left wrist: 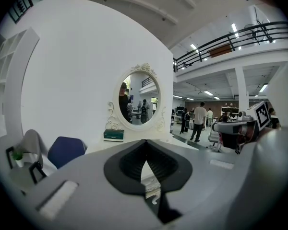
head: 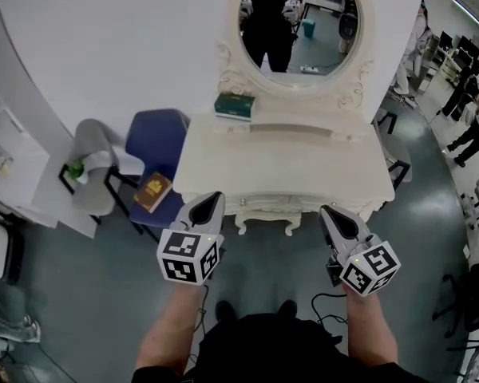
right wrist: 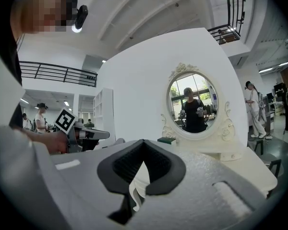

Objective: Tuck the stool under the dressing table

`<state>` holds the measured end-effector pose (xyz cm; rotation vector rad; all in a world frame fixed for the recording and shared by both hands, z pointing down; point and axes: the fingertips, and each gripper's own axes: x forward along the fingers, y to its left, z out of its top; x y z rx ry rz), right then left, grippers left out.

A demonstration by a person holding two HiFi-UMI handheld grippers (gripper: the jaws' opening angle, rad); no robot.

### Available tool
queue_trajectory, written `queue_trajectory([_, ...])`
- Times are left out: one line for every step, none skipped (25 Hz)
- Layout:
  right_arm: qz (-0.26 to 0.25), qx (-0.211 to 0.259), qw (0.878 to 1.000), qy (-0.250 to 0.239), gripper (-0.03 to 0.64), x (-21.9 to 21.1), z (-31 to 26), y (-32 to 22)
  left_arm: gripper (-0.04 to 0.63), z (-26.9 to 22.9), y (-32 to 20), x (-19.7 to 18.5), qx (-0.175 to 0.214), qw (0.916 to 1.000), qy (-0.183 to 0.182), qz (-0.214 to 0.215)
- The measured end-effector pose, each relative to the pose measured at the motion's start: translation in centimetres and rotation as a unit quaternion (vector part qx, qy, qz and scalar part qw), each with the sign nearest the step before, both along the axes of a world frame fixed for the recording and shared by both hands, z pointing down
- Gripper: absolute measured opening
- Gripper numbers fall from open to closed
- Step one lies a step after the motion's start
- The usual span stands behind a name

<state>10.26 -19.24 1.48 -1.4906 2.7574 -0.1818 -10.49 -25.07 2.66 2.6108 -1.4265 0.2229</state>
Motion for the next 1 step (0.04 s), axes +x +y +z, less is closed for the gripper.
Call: queue_trajectory([-0.001, 0.0, 1.0, 0.0, 0.002, 0.06, -0.02, 0.06, 0.015, -0.02, 0.06, 0.08, 0.0, 1.0, 0.0, 0.0])
